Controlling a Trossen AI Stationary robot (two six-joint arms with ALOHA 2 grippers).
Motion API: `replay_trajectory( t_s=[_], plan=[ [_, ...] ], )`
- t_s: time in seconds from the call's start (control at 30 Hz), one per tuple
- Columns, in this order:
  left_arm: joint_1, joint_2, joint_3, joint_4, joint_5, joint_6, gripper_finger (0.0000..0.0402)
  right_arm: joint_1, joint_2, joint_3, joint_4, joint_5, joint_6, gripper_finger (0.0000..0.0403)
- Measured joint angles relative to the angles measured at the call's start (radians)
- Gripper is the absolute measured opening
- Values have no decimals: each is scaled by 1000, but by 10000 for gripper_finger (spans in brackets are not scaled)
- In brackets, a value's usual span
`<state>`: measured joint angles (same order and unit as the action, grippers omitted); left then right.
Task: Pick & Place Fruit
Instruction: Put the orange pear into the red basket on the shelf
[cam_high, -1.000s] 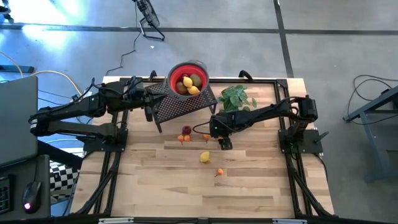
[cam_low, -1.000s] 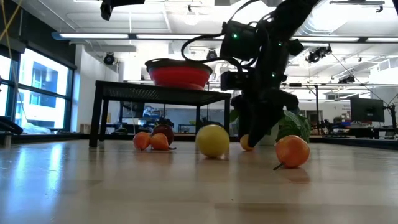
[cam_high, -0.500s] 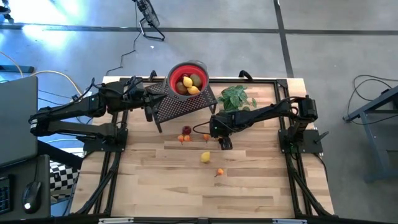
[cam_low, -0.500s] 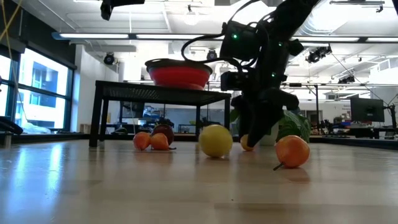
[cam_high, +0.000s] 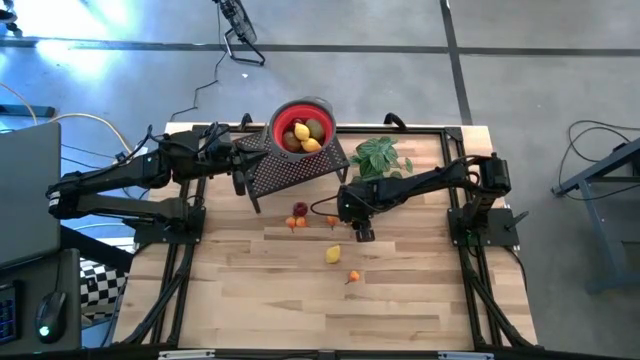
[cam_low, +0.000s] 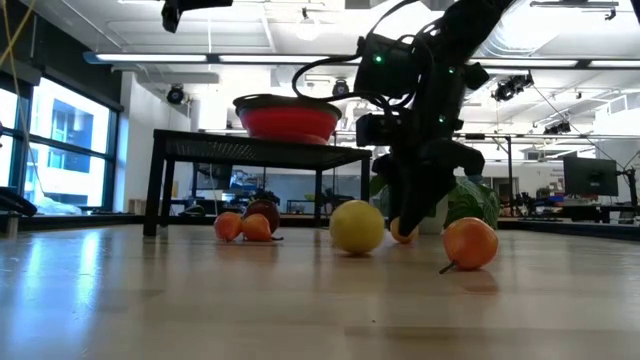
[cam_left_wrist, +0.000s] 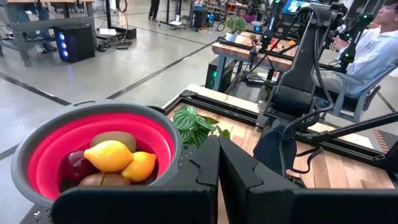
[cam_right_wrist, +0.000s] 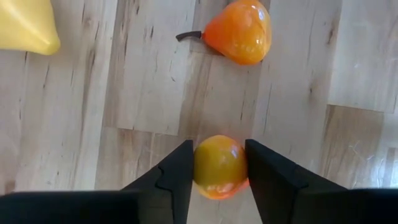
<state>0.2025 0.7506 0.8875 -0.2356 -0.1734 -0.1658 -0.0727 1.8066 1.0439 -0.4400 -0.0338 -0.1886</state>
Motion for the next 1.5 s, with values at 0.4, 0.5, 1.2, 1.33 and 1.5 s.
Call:
replay_trajectory(
  t_s=[0.4,0.5,1.2,1.33,1.5],
  plan=[
    [0,0,0,0,0,0,0,0,0,0,13,0,0,120],
    [0,0,0,0,0,0,0,0,0,0,16,1,0,119],
    [0,0,0,1,-4,3,0,-32,-154,17,110,5,-26,111],
    [0,0,0,3,-4,3,0,-56,-212,41,130,10,-27,113],
    [0,0,0,3,-4,1,0,-93,-276,86,184,9,-27,110]
  ],
)
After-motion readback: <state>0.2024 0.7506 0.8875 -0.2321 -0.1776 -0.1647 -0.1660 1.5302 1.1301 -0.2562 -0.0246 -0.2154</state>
